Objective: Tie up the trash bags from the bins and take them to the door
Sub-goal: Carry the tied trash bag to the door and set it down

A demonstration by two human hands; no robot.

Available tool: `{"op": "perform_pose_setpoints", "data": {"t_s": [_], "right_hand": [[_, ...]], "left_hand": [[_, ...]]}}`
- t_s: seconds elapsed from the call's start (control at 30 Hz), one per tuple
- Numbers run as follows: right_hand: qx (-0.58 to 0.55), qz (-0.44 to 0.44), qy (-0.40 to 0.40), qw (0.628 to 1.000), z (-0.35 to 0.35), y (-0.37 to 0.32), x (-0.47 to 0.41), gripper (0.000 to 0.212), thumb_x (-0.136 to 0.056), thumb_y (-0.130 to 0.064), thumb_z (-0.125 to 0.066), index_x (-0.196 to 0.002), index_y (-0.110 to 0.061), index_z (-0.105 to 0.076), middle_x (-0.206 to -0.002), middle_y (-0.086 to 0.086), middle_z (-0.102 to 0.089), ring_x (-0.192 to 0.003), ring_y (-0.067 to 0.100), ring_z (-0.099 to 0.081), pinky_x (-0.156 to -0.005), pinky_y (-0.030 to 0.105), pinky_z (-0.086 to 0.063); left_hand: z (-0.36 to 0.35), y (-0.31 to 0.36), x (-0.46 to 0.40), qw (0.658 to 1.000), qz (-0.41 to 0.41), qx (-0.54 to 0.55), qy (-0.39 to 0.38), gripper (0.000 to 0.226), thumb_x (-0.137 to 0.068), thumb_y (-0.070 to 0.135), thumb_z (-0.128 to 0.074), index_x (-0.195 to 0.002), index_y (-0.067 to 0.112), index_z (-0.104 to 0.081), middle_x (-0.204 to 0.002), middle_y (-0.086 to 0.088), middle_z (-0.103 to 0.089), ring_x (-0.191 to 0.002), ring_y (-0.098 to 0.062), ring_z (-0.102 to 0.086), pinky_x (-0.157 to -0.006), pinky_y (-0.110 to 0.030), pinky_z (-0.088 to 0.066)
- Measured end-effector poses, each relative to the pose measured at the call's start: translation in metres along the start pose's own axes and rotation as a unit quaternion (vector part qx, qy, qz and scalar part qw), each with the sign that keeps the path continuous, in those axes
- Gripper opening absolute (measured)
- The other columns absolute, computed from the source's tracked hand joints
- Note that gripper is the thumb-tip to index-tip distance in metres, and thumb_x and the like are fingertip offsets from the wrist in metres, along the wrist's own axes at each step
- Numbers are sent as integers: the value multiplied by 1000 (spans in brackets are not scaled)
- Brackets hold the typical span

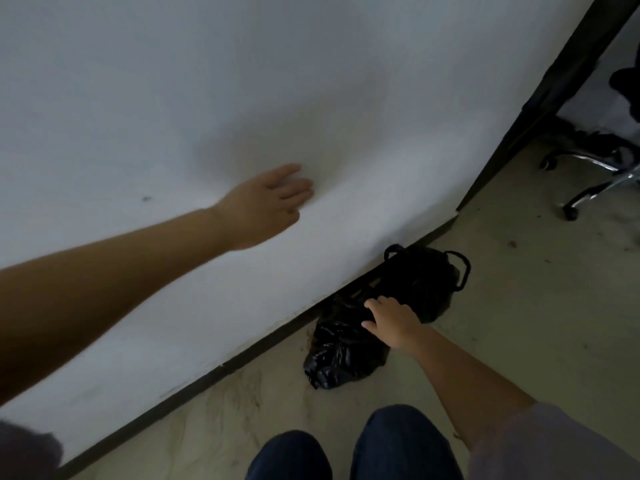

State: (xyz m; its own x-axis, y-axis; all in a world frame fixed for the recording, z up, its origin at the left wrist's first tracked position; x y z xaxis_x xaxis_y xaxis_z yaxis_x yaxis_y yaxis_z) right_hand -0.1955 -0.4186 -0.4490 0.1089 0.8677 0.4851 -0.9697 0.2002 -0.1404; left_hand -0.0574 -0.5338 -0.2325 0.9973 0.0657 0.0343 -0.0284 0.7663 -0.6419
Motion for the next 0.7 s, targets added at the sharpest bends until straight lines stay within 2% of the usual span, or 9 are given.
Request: {"op": "perform_pose_setpoints", "data": {"t_s": [0.07, 0.1, 0.17, 0.2, 0.23, 0.37, 0.43, 0.53, 0.7], "right_hand": [[-11, -11, -15, 1000, 37, -5, 23, 46, -97, -41, -41, -134, -14, -39, -131, 11, -46, -120, 30, -45, -93, 41, -42], [-18, -18, -26, 999, 56, -8, 36, 47, -97, -42, -41, -136, -14, -38, -132, 12, -45, -121, 31, -44, -94, 42, -42], [-31, -31, -46, 998, 97, -14, 62, 51, -98, -43, -39, -138, -13, -35, -135, 14, -42, -124, 33, -41, -96, 44, -42], [-33, -36, -55, 997, 118, -18, 75, 52, -98, -44, -38, -139, -13, -35, -135, 15, -42, -124, 33, -41, -96, 44, -42], [-32, -39, -65, 997, 139, -22, 88, 52, -98, -44, -38, -138, -11, -36, -134, 15, -42, -123, 34, -42, -96, 44, -43], [-28, -55, -132, 989, 210, -37, 143, 40, -100, -37, -35, -118, -4, -51, -108, 13, -56, -96, 28, -55, -82, 36, -43], [-21, -57, -138, 989, 245, -46, 169, 34, -100, -33, -35, -99, -5, -54, -88, 8, -54, -83, 24, -54, -76, 33, -42], [-7, -60, -120, 991, 290, -61, 203, 38, -100, -29, -35, -66, -14, -39, -66, 2, -40, -59, 16, -40, -64, 30, -36], [-5, -58, -80, 995, 351, -95, 248, 42, -100, -27, -35, -60, -19, -25, -62, -1, -31, -53, 12, -30, -49, 25, -23]], "left_hand": [[10, -1, -1, 998, 19, 30, -43, 41, -94, 14, -36, -84, 13, -75, -118, -12, -68, -114, -27, -63, -109, -49, -39], [18, 1, -1, 997, 23, 46, -65, 37, -93, 16, -37, -102, 15, -72, -133, -15, -58, -127, -29, -53, -115, -50, -27], [21, 6, 0, 975, 55, 113, -182, 45, -97, 17, -34, -142, 16, -40, -157, -18, -17, -147, -30, -17, -118, -52, -1], [30, 8, 4, 952, 65, 161, -253, 50, -99, 17, -34, -148, 16, -25, -160, -16, -4, -149, -28, -5, -118, -51, 3], [45, 9, 4, 933, 72, 209, -284, 52, -99, 18, -33, -150, 17, -19, -160, -13, 0, -149, -26, -1, -119, -48, 1], [121, -11, -2, 887, 110, 351, -280, 47, -100, 25, -34, -146, 18, -28, -156, -9, -22, -142, -25, -24, -114, -40, -26], [156, -25, 6, 854, 135, 417, -280, 44, -100, 25, -34, -144, 19, -30, -153, -7, -26, -139, -25, -29, -111, -38, -30], [204, -44, 26, 814, 160, 482, -281, 43, -100, 25, -34, -143, 21, -34, -150, -5, -31, -136, -24, -34, -110, -38, -31], [253, -71, 67, 792, 198, 503, -284, 41, -100, 26, -33, -141, 23, -36, -145, -5, -40, -130, -24, -43, -106, -37, -36]]}}
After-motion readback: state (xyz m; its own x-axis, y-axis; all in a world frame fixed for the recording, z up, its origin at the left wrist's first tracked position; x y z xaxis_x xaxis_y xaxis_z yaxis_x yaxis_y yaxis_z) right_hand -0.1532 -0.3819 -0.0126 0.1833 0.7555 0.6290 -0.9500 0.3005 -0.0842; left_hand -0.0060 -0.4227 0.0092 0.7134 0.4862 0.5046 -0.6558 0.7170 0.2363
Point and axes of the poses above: each hand's wrist, its own x-axis away from the middle knuckle, its own z-axis out of the back of the hand, y = z × x, the point moved 9 cm from there along -x, towards the middle knuckle
